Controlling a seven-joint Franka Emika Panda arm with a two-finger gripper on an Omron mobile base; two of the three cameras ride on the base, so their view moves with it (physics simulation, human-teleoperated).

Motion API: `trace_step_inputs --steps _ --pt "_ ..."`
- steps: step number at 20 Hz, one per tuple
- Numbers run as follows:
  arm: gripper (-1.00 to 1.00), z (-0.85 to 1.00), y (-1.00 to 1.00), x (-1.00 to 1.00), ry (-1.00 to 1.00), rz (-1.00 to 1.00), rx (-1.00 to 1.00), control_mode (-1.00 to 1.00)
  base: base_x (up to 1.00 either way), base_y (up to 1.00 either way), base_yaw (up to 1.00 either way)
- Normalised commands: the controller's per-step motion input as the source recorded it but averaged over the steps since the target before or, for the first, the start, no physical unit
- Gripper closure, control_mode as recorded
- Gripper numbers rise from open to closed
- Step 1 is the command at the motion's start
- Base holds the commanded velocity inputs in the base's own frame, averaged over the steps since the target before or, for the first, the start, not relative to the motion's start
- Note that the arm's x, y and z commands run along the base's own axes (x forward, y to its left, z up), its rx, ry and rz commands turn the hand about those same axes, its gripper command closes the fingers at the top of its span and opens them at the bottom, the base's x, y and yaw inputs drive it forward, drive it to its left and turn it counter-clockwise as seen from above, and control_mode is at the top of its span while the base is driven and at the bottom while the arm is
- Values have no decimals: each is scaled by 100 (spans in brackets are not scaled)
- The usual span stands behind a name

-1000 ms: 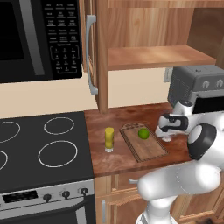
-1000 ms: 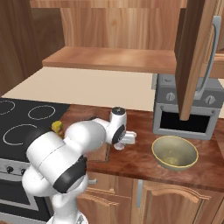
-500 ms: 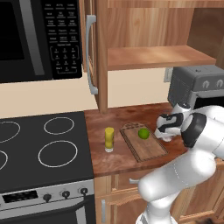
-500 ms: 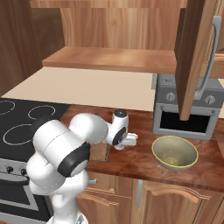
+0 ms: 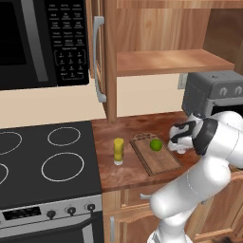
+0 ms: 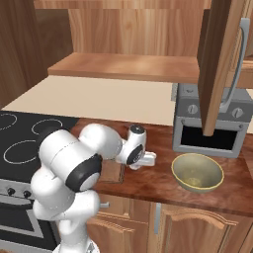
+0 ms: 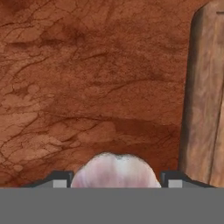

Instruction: Open the cabinet. Place the bowl and condiment on the counter. Then place the lime and garlic on the cutting board.

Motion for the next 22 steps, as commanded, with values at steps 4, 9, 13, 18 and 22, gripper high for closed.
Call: trace_step_inputs --steps 4,9,13,18,22 --pt "100 44 0 -32 -2 0 0 -100 0 0 0" --pt "100 46 38 -58 -3 6 0 -100 0 0 0" --pt "100 4 85 -22 0 15 0 -100 0 0 0" --pt "100 0 50 1 0 12 0 -100 0 0 0" --pt "100 -5 29 15 0 6 0 -100 0 0 0"
